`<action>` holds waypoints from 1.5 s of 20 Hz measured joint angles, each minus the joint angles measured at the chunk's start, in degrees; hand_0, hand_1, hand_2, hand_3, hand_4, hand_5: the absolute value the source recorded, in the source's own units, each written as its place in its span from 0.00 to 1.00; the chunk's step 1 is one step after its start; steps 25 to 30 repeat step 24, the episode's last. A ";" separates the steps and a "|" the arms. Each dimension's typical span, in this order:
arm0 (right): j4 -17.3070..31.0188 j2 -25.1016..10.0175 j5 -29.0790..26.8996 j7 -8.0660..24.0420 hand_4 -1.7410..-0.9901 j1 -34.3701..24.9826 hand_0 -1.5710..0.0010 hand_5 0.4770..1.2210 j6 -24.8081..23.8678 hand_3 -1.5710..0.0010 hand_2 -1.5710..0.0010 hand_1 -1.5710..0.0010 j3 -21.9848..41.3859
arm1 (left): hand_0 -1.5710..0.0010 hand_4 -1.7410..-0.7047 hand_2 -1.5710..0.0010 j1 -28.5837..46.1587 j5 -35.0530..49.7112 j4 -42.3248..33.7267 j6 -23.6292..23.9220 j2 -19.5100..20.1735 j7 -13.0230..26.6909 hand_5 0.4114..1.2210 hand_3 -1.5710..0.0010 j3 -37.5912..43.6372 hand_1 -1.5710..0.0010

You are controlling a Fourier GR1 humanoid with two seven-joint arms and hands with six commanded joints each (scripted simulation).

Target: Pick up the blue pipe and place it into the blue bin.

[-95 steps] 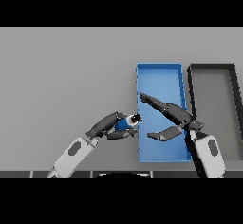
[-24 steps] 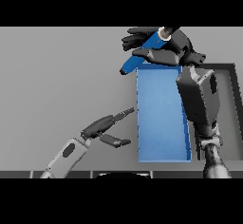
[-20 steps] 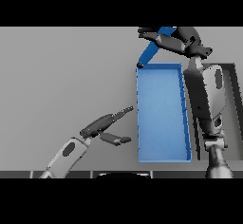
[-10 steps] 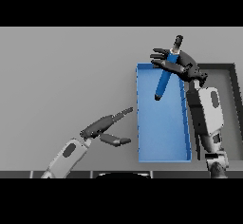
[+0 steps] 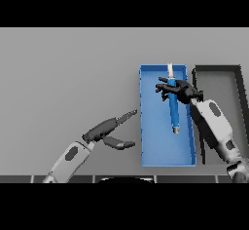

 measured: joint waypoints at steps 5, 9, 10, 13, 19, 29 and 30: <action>-0.73 -5.24 -6.03 0.01 0.75 -4.30 0.83 0.67 0.31 0.88 0.85 0.84 14.15 | 1.00 0.82 1.00 -0.11 -0.09 -0.67 0.35 -0.15 1.09 0.05 1.00 -0.11 1.00; 0.68 -5.80 1.85 -3.06 0.82 -5.38 0.93 0.46 2.32 0.95 0.94 0.94 18.18 | 1.00 0.81 1.00 0.20 0.31 -0.86 0.31 0.18 -0.24 0.05 1.00 0.30 1.00; 0.96 -5.77 2.68 -4.08 0.82 -5.40 0.94 0.43 2.30 0.96 0.95 0.95 18.42 | 1.00 0.81 1.00 -0.19 0.15 -0.38 0.23 -0.10 0.40 0.05 1.00 0.15 1.00; 2.98 -4.88 3.61 -5.06 0.82 -5.69 0.97 0.32 1.95 0.98 0.98 0.97 18.56 | 1.00 0.80 1.00 -0.39 0.55 0.41 0.05 -0.71 0.06 0.06 1.00 0.24 1.00; 1.81 -5.54 3.13 -5.68 0.81 -5.14 0.99 0.27 1.17 0.99 0.99 0.99 18.08 | 1.00 0.79 1.00 -0.13 0.69 0.02 0.09 -0.53 0.06 0.07 1.00 0.30 1.00; 3.02 -4.62 3.29 -6.95 0.82 -5.88 0.99 0.27 2.83 1.00 0.99 0.99 18.08 | 1.00 0.79 1.00 -0.15 1.03 -0.33 0.00 -0.84 0.75 0.07 1.00 0.14 1.00; 3.02 -4.62 3.29 -6.95 0.82 -5.88 0.99 0.27 2.83 1.00 0.99 0.99 18.08 | 1.00 0.79 1.00 -0.15 1.03 -0.33 0.00 -0.84 0.75 0.07 1.00 0.14 1.00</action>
